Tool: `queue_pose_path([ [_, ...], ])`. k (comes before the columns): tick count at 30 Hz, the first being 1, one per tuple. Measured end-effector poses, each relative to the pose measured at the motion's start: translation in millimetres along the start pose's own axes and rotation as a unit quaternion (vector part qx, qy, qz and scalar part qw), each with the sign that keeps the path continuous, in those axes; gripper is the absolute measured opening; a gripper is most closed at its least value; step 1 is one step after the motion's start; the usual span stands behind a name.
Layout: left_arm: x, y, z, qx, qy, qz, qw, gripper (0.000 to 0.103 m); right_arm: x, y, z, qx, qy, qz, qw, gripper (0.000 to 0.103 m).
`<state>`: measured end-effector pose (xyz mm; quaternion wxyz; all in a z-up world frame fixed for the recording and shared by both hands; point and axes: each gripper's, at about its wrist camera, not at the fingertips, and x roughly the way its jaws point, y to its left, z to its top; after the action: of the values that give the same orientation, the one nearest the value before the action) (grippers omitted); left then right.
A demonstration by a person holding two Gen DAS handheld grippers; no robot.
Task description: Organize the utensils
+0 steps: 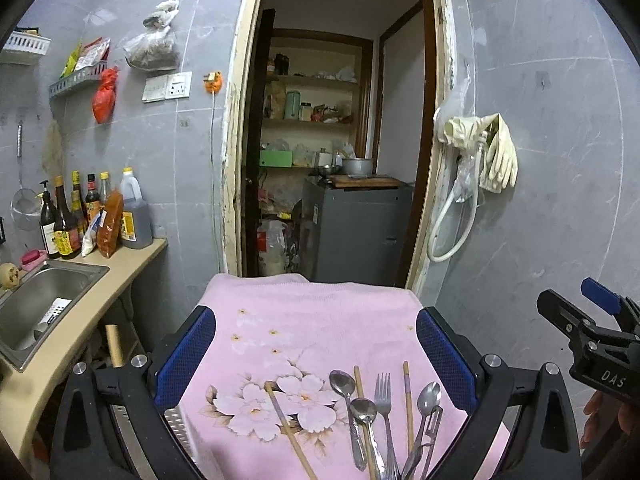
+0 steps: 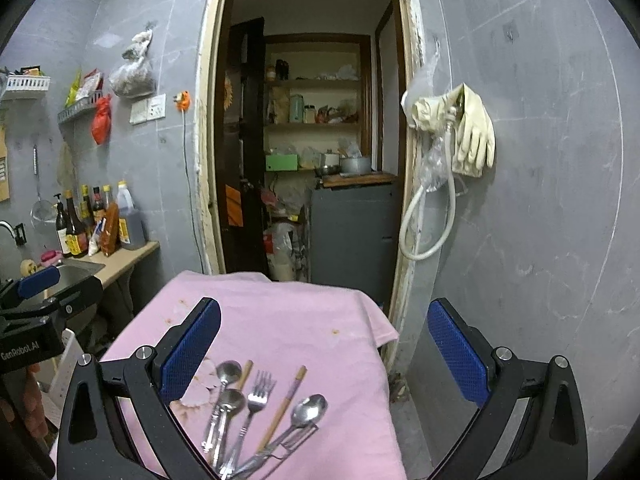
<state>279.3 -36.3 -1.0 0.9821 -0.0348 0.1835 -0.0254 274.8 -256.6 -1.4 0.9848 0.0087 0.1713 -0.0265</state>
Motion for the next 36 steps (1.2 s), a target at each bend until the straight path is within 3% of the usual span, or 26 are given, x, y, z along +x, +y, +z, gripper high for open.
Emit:
queue_pose_path([
  [16, 83.3, -26.6, -34.8, 0.013, 0.07, 0.027, 0.9971, 0.101, 82.5, -31.4, -63.9, 0.016, 0.078, 0.007, 0.997, 0.102],
  [24, 129.5, -31.7, -59.4, 0.016, 0.121, 0.027, 0.9921, 0.101, 128.2, -33.3, -103.6, 0.019, 0.133, 0.046, 0.99, 0.102],
  [34, 179.1, -25.7, -92.1, 0.004, 0.17, 0.037, 0.9847, 0.1, 168.0, -31.3, -127.3, 0.028, 0.171, 0.094, 0.98, 0.101],
  [36, 186.1, -24.8, -95.2, 0.002, 0.178, 0.034, 0.9834, 0.097, 174.5, -29.8, -128.9, 0.028, 0.178, 0.106, 0.978, 0.093],
])
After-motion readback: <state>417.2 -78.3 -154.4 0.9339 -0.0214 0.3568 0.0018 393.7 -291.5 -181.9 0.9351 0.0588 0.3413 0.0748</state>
